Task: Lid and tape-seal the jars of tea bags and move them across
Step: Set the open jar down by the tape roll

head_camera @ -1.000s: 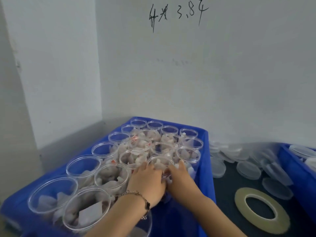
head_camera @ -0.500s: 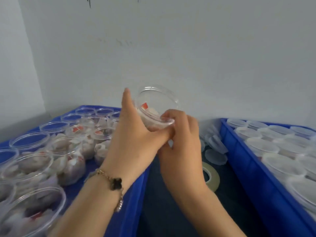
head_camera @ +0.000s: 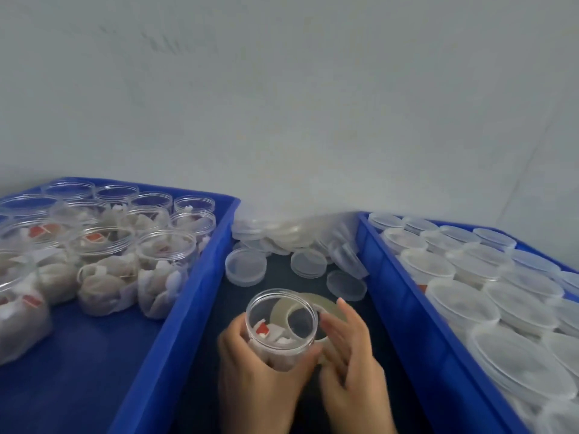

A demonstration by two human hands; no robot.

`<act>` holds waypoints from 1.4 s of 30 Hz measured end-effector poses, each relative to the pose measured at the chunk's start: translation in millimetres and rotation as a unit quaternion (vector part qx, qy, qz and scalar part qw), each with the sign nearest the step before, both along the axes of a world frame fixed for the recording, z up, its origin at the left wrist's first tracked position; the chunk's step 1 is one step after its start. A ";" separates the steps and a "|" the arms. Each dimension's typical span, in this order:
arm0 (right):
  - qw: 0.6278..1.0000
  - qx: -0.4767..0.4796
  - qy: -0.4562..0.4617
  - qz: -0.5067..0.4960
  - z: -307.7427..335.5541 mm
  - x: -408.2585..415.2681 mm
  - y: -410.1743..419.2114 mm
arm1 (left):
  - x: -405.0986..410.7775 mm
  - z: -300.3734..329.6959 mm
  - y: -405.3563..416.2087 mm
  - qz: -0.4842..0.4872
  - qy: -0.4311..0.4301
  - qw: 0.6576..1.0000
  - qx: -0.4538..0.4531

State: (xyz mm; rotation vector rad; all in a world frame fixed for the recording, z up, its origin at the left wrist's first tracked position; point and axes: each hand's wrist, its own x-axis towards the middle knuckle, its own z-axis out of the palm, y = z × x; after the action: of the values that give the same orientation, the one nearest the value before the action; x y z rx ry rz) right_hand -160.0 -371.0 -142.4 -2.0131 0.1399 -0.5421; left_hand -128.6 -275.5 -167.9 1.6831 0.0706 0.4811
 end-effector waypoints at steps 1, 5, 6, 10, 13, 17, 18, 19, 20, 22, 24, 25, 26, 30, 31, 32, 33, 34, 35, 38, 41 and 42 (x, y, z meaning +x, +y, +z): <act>0.999 -0.015 -0.012 -0.039 -0.7 8.6 -11.4 | -0.2 -1.4 -3.6 0.014 -0.013 1.000 0.001; 0.970 -0.141 0.104 -0.168 1.4 60.7 -54.8 | -3.8 -4.9 -8.2 -0.006 -0.094 0.995 -0.041; 0.962 -0.182 0.139 -0.146 1.8 73.4 -63.4 | -2.5 -6.9 -6.2 -0.019 -0.100 0.993 -0.051; 0.903 -0.336 0.265 -0.044 6.0 101.7 -89.8 | 1.5 -17.3 0.2 -0.060 -0.110 0.992 -0.034; 0.835 -0.454 0.307 -0.045 1.6 107.2 -94.9 | -0.4 -19.0 -0.3 -0.069 -0.097 0.992 -0.039; 0.815 -0.507 0.267 -0.089 -9.6 101.9 -93.0 | -0.3 -16.7 0.4 -0.055 -0.099 0.993 -0.040; 0.839 -0.478 0.240 -0.096 -9.2 101.3 -91.9 | -0.1 -16.4 0.4 -0.055 -0.095 0.993 -0.043; 0.865 -0.441 0.214 -0.106 -7.4 100.7 -90.5 | -0.3 -15.7 0.6 -0.057 -0.087 0.993 -0.048; 0.886 -0.406 0.194 -0.114 -6.4 102.0 -90.8 | -0.5 -14.9 1.1 -0.060 -0.078 0.994 -0.053; 0.907 -0.363 0.193 -0.092 -6.3 108.1 -94.6 | -1.3 -14.1 2.6 -0.069 -0.063 0.994 -0.061; 0.884 -0.392 0.252 -0.044 -3.4 113.9 -100.2 | -2.3 -14.5 3.8 -0.074 -0.056 0.994 -0.054; 0.865 -0.416 0.279 -0.036 -0.1 116.3 -103.8 | -2.6 -15.0 4.4 -0.073 -0.058 0.995 -0.043; 0.847 -0.437 0.299 -0.038 2.6 118.3 -107.5 | -2.7 -15.3 5.0 -0.071 -0.062 0.995 -0.032; 0.837 -0.457 0.296 -0.043 8.8 116.4 -102.2 | -1.5 -14.3 5.0 -0.062 -0.060 0.996 -0.019; 0.844 -0.461 0.269 -0.052 9.4 115.9 -99.0 | -1.6 -14.0 4.6 -0.060 -0.061 0.996 -0.017; 0.852 -0.466 0.229 -0.072 11.2 115.9 -94.6 | -2.1 -13.8 4.7 -0.059 -0.063 0.996 -0.014; 0.860 -0.464 0.187 -0.094 14.5 116.3 -91.0 | -2.4 -13.4 4.7 -0.058 -0.065 0.996 -0.012; 0.870 -0.452 0.163 -0.110 17.6 115.7 -89.0 | -2.9 -13.2 4.7 -0.057 -0.066 0.996 -0.010; 0.879 -0.431 0.169 -0.111 19.8 114.2 -88.1 | -3.9 -12.9 4.6 -0.057 -0.066 0.996 -0.009; 0.871 -0.408 0.270 -0.041 10.2 103.8 -89.3 | -5.9 -12.6 5.6 -0.062 -0.064 0.996 -0.007; 0.853 -0.425 0.300 -0.038 -3.4 89.6 -88.5 | -6.9 -11.2 6.3 -0.064 -0.059 0.996 -0.006; 0.856 -0.428 0.286 -0.046 -5.8 87.8 -88.6 | -7.1 -10.4 6.8 -0.065 -0.058 0.996 -0.005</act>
State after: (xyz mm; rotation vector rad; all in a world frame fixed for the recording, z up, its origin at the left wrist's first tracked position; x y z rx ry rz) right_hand -72.1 -459.5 -148.2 -3.0217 0.4137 -0.0055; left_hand -135.7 -268.8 -178.3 1.6352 -0.1200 0.4791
